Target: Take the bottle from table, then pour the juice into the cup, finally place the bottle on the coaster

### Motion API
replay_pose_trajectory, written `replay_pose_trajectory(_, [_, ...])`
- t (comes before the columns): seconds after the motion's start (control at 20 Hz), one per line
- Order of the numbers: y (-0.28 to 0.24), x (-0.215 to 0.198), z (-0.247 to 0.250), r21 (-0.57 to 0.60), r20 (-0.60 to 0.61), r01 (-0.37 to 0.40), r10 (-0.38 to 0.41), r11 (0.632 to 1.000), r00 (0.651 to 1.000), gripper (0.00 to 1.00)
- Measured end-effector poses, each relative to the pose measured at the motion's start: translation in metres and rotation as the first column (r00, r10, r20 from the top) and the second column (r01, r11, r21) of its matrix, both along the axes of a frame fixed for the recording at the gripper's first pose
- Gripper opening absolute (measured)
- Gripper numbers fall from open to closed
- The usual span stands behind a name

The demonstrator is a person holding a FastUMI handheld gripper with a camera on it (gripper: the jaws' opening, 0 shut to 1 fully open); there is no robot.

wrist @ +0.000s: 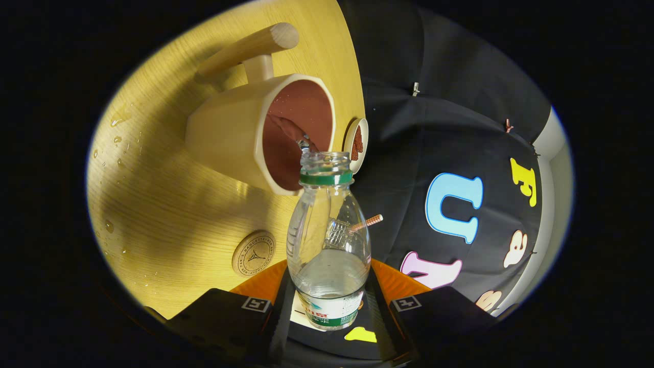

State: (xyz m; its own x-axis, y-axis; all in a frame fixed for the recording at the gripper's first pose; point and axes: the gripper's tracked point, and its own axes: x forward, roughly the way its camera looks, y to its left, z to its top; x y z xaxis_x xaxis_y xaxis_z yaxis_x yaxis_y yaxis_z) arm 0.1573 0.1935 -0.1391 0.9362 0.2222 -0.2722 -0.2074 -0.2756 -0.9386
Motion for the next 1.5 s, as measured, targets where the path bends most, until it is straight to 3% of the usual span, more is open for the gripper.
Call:
replay_pose_trajectory(0.75, [0.006, 0.002, 0.008, -0.129, 0.043, -0.051, 0.057, 0.99, 0.997, 0.7])
replay_pose_trajectory(1.5, [0.012, 0.003, 0.016, -0.276, 0.073, -0.114, 0.139, 0.955, 0.988, 0.7])
